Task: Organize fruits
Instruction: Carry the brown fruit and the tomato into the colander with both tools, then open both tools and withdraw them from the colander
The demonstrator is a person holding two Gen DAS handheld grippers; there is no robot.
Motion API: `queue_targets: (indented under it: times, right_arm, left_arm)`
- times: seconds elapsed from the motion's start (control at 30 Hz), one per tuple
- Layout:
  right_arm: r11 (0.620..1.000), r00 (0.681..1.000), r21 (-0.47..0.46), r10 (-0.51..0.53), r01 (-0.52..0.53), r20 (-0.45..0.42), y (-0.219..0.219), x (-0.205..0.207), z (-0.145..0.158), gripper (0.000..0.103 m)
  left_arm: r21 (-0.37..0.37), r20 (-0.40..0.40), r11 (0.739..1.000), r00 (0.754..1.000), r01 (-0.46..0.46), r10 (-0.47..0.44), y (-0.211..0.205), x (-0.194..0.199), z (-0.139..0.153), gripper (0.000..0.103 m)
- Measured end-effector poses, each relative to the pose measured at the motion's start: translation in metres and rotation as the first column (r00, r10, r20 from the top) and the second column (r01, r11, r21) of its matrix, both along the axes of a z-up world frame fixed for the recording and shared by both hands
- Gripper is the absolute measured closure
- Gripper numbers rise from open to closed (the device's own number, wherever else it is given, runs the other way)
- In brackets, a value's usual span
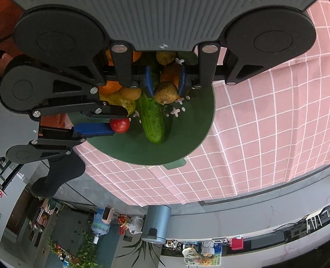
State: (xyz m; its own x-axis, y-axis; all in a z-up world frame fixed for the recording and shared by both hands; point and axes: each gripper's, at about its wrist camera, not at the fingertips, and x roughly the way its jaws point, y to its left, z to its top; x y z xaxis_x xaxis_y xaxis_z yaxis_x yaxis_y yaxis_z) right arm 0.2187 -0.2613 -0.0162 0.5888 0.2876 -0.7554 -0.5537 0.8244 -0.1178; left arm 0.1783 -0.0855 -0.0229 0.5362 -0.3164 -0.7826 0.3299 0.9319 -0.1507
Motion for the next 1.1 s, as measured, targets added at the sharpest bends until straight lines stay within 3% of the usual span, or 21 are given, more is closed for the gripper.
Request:
queue_targets:
  times: [0.27,0.4,0.47,0.6,0.77,1.1]
  right_arm:
    - [1.000,1.000,-0.023,0.019,-0.019,0.004,0.004,0.000,-0.002,0.082]
    - [0.999,1.000,-0.039,0.023,-0.022,0.016,0.005,-0.002,0.004,0.079]
    - [0.998,0.999,-0.049,0.026,-0.024,0.030,0.006,-0.004,0.010,0.068]
    - [0.998,0.997,-0.060,0.037,-0.033,0.067,0.007,-0.013,0.027,0.063]
    - [0.999,0.988,-0.052,0.015,-0.008,0.152,0.010,-0.037,0.056,0.036]
    - [0.999,0.968,0.046,-0.009,-0.003,0.253,0.016,-0.108,0.102,0.021]
  left_arm:
    - [0.006,0.001,1.000,1.000,0.010,-0.010,-0.002,0.003,-0.001,0.073]
    - [0.006,0.029,1.000,1.000,0.011,-0.012,-0.001,-0.001,0.009,0.060]
    - [0.009,0.051,1.000,0.999,0.010,-0.010,0.001,-0.005,0.016,0.055]
    - [0.005,0.102,1.000,0.995,-0.006,0.005,0.007,-0.019,0.037,0.048]
    - [-0.017,0.173,0.999,0.984,-0.033,0.035,0.019,-0.046,0.064,0.041]
    - [-0.015,0.360,0.997,0.930,-0.076,0.076,0.041,-0.116,0.111,0.023]
